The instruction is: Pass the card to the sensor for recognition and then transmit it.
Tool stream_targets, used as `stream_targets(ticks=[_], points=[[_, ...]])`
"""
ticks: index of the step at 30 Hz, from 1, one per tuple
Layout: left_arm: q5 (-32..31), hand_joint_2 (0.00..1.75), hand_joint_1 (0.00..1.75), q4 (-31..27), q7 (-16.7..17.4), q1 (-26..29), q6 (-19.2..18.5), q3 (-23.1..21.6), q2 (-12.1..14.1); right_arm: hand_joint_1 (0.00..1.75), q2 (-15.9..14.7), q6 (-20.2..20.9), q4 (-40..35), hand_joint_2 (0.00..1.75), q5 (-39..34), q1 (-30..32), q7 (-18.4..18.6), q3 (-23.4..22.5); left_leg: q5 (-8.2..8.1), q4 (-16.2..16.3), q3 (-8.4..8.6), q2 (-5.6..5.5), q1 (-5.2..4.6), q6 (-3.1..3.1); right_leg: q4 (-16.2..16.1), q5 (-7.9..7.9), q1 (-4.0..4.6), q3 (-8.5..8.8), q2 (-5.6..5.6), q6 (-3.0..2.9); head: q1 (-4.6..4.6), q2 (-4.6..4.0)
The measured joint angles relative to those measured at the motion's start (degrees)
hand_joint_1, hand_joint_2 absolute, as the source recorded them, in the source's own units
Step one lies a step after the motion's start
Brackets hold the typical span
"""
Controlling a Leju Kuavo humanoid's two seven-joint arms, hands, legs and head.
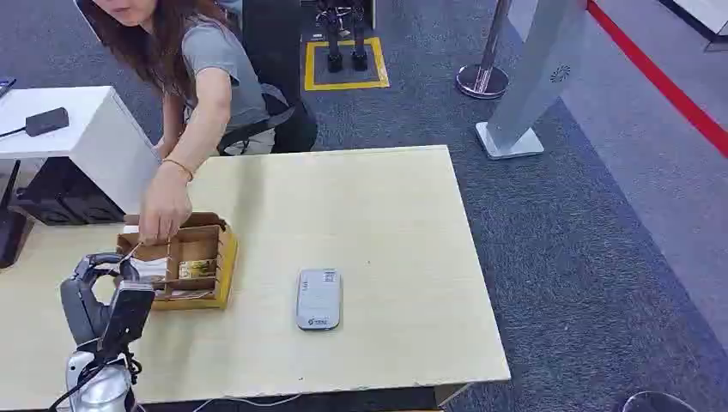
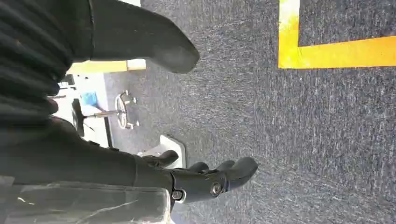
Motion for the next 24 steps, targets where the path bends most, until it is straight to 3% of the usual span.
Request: stream_targets(ticks=[14,24], points=[[-0.2,1.75,1.75,1.4,0.0,-0.5,0.3,-0.4,0.0,0.00,0.0,0.1,0.0,1.75,0.9,0.0,-0.4,0.6,0.00,0.0,0.00,0.00,0.00,0.00,0.0,0.00,0.00,0.00,0.00,0.00,0.00,0.00],[-10.8,1.75,1.75,1.7,0.0,-0.6,8.3,-3.5,0.0,0.00,0.0,0.1,0.0,1.75,1.3,0.0,-0.8,0.9,0.00,0.0,0.00,0.00,0.00,0.00,0.0,0.00,0.00,0.00,0.00,0.00,0.00,0.00]])
